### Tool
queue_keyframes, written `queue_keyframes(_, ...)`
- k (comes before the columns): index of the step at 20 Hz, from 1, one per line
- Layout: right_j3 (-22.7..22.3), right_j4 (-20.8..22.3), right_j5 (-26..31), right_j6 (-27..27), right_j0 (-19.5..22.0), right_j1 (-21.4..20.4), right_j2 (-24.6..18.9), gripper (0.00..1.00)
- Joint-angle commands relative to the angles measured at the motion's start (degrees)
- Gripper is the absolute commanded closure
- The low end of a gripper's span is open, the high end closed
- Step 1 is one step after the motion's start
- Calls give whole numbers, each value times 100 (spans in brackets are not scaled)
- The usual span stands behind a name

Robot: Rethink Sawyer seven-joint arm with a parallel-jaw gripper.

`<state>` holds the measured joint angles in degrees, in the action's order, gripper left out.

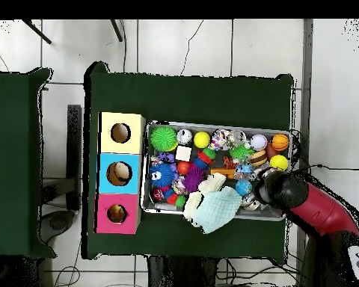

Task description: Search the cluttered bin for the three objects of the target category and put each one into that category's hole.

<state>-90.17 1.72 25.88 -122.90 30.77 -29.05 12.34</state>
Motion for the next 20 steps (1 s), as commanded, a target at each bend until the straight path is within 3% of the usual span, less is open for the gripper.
queue_keyframes(1, 521, -43, 866, 137, -56, -15, -756, 100)
queue_keyframes(10, 690, -78, 806, 241, 183, 42, -1168, 100)
queue_keyframes(16, 999, -13, 1438, 211, 27, -131, -1023, 100)
queue_keyframes(20, 905, -66, 2017, 283, 19, -457, -1052, 100)
